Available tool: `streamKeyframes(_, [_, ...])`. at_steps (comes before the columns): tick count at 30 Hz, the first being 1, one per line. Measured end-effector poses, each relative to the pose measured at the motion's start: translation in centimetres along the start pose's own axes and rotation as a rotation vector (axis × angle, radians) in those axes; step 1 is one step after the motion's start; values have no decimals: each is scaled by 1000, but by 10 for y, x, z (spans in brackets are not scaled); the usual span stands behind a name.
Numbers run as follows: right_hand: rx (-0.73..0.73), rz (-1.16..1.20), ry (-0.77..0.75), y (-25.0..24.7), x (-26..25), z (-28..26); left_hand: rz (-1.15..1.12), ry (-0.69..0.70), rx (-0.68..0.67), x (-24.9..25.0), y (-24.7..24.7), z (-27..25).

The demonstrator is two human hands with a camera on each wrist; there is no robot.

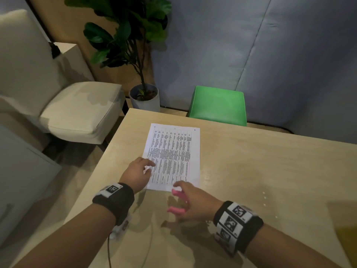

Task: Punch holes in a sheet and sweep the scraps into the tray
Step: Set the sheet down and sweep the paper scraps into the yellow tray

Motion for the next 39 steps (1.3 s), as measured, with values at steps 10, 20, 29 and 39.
streamKeyframes(10, [-214, -380, -166, 67, -24, -14, 517, 147, -46, -7, 40, -30])
streamKeyframes(20, [-180, -447, -226, 85, -30, -22, 611, 131, -155, -26, 46, -36])
streamKeyframes(29, [-93, -420, -196, 69, -19, -35, 642, 129, -150, -11, 42, -30])
streamKeyframes(39, [298, -364, 234, -50, 80, -126, 553, 350, -92, 100, 87, -35])
Point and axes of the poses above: each hand's wrist, its own z-axis towards the middle knuckle, its own y-axis out of the palm, x = y × z, the point moved 6 cm from there along z, towards the middle knuckle, and after that the axes turned 9 degrees about -y, right-handed, at the moved point
